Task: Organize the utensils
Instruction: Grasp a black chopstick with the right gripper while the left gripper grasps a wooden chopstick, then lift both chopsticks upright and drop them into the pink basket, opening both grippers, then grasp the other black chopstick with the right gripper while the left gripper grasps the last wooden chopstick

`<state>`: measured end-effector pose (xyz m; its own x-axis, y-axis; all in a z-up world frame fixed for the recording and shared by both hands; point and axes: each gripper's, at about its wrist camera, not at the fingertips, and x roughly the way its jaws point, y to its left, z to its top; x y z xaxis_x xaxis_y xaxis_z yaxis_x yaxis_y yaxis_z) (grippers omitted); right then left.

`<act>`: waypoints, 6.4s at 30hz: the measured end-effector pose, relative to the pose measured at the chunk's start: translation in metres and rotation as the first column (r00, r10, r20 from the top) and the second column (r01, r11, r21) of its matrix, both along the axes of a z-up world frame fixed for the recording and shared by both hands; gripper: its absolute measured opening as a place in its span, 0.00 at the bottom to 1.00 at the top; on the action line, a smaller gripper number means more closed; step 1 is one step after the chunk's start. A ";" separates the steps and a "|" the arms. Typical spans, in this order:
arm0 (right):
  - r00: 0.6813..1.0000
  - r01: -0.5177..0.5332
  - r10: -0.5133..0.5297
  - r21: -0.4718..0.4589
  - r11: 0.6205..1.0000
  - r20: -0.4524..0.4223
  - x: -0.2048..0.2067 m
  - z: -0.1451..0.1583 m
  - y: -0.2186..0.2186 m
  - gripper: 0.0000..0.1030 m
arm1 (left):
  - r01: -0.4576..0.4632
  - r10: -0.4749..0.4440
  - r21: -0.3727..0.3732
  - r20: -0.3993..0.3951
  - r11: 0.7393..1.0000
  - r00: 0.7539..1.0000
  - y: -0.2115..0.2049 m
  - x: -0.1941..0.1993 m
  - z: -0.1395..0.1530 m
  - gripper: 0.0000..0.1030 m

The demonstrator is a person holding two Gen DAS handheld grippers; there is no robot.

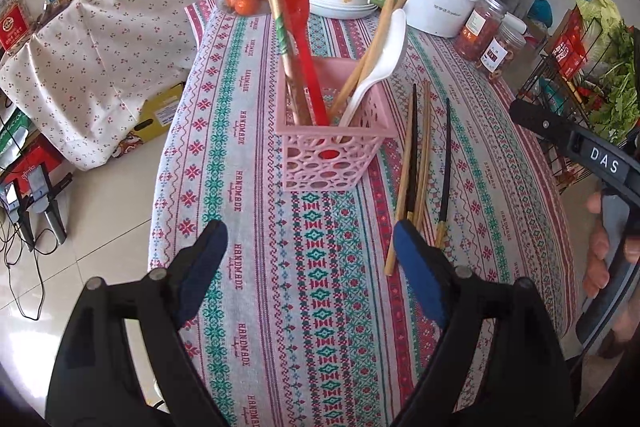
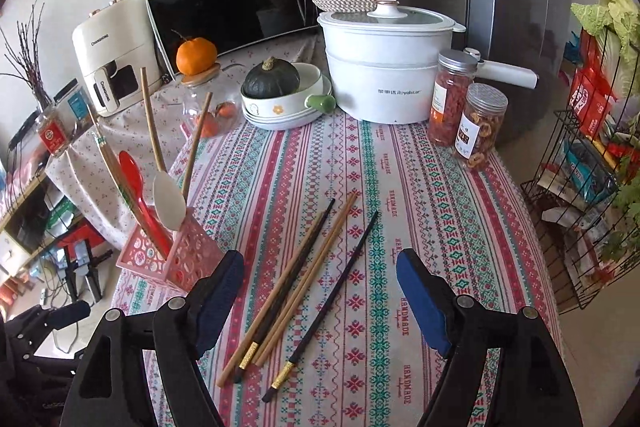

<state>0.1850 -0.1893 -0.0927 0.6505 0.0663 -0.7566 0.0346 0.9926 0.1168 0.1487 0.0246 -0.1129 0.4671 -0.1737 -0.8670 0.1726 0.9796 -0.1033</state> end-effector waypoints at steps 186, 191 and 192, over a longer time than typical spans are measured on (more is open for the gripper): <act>0.959 -0.230 0.189 0.195 0.953 0.210 0.003 0.078 0.090 0.06 | -0.120 0.119 -0.014 0.307 0.993 0.944 0.078 -0.001 0.048 0.60; 0.967 -0.227 0.194 0.207 0.952 0.166 0.010 0.062 0.090 0.07 | -0.110 0.111 -0.020 0.286 0.994 0.952 0.075 0.000 0.045 0.62; 0.967 -0.230 0.198 0.208 0.951 0.162 0.010 0.061 0.089 0.08 | -0.108 0.109 -0.020 0.279 0.994 0.954 0.074 0.000 0.044 0.63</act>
